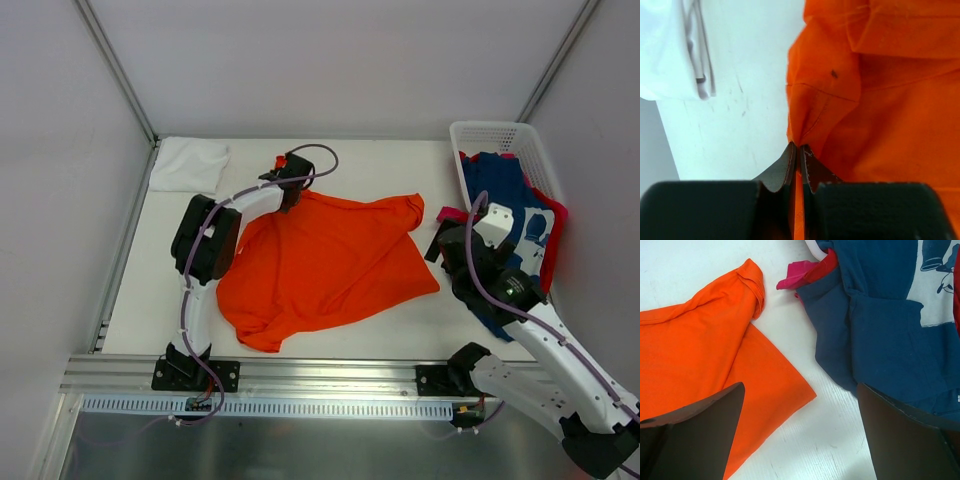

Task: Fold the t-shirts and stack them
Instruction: Flatten the tshirt out

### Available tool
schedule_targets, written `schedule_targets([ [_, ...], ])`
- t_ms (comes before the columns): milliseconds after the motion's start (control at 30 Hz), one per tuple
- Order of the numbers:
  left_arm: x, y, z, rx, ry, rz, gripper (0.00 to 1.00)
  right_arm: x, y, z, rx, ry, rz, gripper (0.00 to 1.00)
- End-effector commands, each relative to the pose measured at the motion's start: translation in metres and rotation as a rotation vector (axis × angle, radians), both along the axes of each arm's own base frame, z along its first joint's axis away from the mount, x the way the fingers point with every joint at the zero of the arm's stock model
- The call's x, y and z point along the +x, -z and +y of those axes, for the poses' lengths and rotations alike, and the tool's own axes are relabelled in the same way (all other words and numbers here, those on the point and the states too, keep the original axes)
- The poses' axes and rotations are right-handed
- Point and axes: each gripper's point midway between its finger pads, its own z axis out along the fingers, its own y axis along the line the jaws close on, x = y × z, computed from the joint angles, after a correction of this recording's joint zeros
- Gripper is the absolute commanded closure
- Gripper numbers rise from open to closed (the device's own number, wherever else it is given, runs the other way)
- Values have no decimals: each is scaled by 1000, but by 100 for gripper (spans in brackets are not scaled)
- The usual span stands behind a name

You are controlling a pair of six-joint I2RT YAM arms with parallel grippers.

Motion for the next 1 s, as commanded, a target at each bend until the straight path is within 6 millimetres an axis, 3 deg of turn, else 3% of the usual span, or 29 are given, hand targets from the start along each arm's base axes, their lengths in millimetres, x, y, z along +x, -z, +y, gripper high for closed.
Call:
schedule_targets([
  [0, 17, -27, 7, 9, -16, -53, 100, 6, -1, -1, -16, 18, -24, 0],
  [167, 33, -44, 29, 27, -36, -74, 98, 11, 6, 3, -34, 14, -6, 0],
  [200, 36, -46, 33, 25, -42, -78, 93, 12, 6, 4, -37, 13, -4, 1],
  [267, 41, -46, 42, 22, -54, -75, 80, 13, 8, 4, -45, 16, -2, 1],
  [333, 48, -42, 57, 17, -81, -69, 53, 16, 9, 5, -53, 16, 2, 0],
  [433, 57, -38, 85, 13, -134, -62, 27, 19, 13, 7, -73, 11, 16, 0],
  [500, 62, -35, 102, 5, -174, -64, 15, 20, 14, 7, -86, 9, 23, 0],
  [533, 63, -33, 122, -6, -225, -67, 10, 21, 16, 7, -94, 10, 29, 0],
  [600, 62, -36, 144, -30, -315, -78, 9, 24, 19, 9, -108, 6, 39, 0],
  [700, 60, -58, 131, -107, -313, -120, 10, 31, 19, 14, -107, -2, 29, 1],
  [733, 61, -63, 110, -175, -275, -129, 10, 35, 23, 20, -105, -24, 40, 1],
  [767, 60, -81, 98, -216, -250, -158, 9, 40, 24, 27, -101, -48, 38, 1],
  [800, 58, -86, 85, -249, -219, -159, 9, 54, 19, 43, -65, -93, 1, 1],
  [833, 56, -88, 55, -326, -145, -138, 9, 65, 33, 66, -60, -225, 80, 4],
  [867, 52, -99, 41, -367, -108, -145, 9, 75, 35, 79, -35, -278, 102, 12],
  [900, 46, -98, 29, -395, -80, -129, 9, 83, 37, 90, -14, -316, 129, 38],
  [933, 42, -101, 19, -414, -53, -120, 10, 91, 41, 100, 9, -365, 172, 54],
  [967, 32, -102, -3, -477, -16, -101, 10, 110, 43, 113, 16, -387, 206, 71],
])
